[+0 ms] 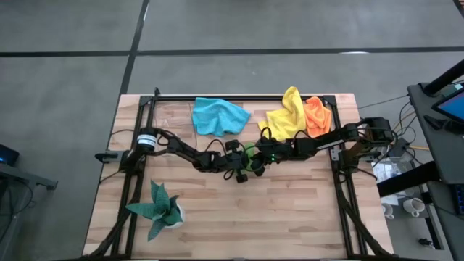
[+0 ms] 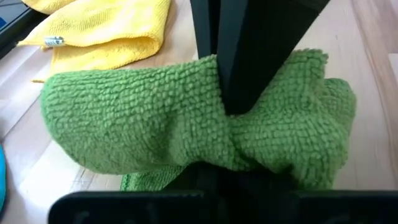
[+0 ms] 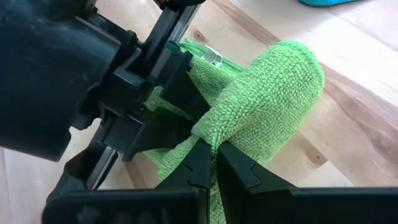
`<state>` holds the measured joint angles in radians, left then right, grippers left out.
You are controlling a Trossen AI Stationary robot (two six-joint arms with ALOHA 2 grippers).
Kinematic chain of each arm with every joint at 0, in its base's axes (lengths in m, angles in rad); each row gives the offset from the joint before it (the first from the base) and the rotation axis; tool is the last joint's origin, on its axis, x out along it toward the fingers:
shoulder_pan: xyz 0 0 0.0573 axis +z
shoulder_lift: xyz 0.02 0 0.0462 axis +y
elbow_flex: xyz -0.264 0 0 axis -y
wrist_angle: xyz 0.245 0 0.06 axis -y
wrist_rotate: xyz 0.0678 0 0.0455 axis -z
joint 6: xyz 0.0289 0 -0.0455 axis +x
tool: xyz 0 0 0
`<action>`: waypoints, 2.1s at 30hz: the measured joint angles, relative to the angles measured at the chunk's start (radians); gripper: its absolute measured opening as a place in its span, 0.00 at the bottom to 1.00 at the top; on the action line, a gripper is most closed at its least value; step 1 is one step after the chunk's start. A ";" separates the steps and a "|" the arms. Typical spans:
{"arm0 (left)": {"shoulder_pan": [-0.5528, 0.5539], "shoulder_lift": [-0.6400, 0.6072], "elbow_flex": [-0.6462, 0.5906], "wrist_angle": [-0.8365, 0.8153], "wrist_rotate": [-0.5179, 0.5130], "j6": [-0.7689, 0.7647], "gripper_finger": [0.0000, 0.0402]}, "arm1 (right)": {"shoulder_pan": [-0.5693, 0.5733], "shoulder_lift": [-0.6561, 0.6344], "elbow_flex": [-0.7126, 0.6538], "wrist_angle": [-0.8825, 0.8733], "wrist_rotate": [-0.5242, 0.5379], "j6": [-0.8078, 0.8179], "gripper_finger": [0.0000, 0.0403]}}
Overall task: Roll microfiber towels into tight, uniform cylinder then place into a basket
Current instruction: Roll the green microfiber towel
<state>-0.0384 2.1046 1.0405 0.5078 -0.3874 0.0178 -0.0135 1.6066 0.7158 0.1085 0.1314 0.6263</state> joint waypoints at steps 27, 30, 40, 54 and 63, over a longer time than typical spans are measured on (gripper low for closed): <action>-0.001 -0.124 -0.004 -0.249 -0.038 0.043 0.00 | 0.000 0.000 -0.001 -0.002 0.002 -0.010 0.02; -0.001 -0.132 -0.006 -0.294 -0.038 0.041 0.00 | 0.000 0.000 -0.001 -0.002 0.002 -0.010 0.02; -0.037 -0.221 -0.030 -0.305 -0.006 0.040 0.00 | -0.001 0.000 -0.001 -0.026 0.002 -0.010 0.02; -0.019 -0.154 -0.026 -0.196 0.017 0.047 0.00 | -0.002 0.000 0.040 -0.084 0.001 -0.027 0.02; -0.005 -0.114 -0.023 -0.131 0.020 0.047 0.00 | -0.003 0.020 0.117 -0.168 0.000 -0.059 0.02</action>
<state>-0.0429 1.9907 1.0176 0.3768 -0.3675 0.0647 -0.0162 1.6267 0.8331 -0.0597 0.1314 0.5674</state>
